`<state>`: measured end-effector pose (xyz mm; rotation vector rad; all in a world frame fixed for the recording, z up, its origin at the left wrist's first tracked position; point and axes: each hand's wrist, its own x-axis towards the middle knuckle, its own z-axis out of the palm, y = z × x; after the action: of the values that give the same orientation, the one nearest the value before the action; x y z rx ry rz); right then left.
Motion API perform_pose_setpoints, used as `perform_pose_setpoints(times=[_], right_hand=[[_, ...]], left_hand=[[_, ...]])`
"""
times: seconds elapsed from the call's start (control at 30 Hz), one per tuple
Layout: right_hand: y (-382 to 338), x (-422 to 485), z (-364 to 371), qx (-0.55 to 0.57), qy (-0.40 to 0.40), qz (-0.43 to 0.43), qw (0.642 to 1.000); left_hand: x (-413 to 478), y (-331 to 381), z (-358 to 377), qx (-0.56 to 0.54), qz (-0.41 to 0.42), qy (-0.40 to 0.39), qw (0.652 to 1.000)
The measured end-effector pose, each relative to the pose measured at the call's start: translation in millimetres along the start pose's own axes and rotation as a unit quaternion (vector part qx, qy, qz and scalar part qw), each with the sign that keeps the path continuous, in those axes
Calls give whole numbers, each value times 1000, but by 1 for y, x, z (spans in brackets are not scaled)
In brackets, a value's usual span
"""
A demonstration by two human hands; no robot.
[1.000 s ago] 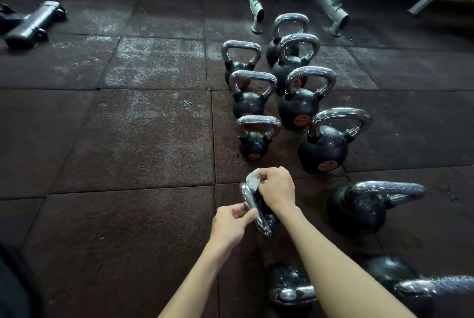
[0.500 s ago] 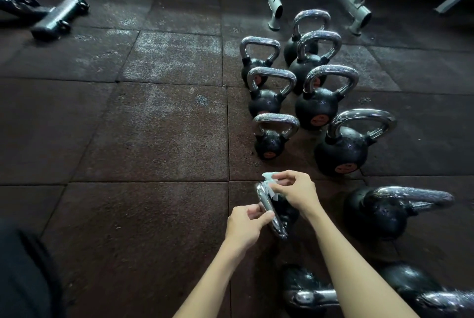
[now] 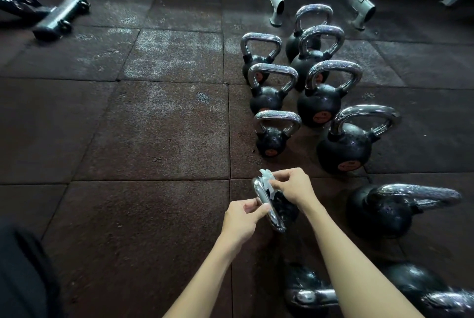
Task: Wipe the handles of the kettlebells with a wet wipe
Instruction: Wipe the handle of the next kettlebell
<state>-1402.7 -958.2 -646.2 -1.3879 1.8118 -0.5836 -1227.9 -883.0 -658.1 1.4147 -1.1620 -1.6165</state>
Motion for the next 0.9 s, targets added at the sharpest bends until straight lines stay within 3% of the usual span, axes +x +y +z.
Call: perform_pose_setpoints(times=[0.13, 0.33, 0.5, 0.73, 0.9], right_hand=[[0, -5, 3, -91, 45, -38, 994], [-8, -14, -1, -26, 25, -88, 995], [0, -6, 1, -77, 31, -98, 992], [-15, -9, -10, -46, -48, -132, 989], [-26, -11, -16, -40, -77, -101, 991]], left_hand=[[0, 0, 1, 2, -2, 7, 1000], [-1, 3, -1, 8, -7, 14, 1000], [-3, 3, -1, -1, -4, 5, 1000], [-3, 4, -4, -36, -6, 7, 999], [1, 6, -6, -43, -11, 6, 999]])
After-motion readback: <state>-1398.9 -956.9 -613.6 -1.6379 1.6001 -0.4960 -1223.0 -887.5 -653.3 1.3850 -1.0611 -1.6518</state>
